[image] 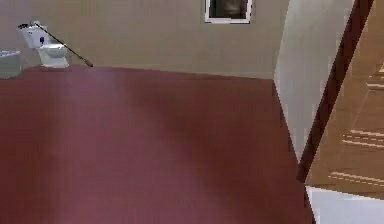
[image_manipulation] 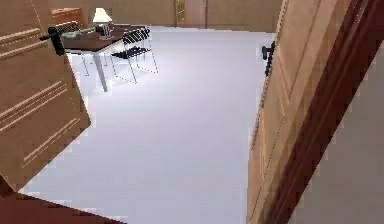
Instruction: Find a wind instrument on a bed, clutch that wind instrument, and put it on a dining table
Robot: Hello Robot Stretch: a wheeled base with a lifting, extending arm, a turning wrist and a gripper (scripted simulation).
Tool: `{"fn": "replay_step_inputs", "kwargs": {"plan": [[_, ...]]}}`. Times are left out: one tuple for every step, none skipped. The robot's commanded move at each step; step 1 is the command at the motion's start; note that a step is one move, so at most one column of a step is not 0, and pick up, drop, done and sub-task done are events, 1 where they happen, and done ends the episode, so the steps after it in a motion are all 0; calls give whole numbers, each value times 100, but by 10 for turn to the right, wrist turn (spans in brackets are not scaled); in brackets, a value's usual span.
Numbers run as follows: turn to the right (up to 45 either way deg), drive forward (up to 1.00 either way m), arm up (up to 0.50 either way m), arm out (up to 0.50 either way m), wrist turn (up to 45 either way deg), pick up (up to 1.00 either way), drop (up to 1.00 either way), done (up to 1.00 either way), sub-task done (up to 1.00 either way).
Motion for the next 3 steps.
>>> {"fn": "replay_step_inputs", "kwargs": {"plan": [[450, 0, 0, 0, 0, 0, 0, 0, 0], [90, 0, 0, 0, 0, 0, 0, 0, 0], [0, 45, 0, 0, 0, 0, 0, 0, 0]]}}
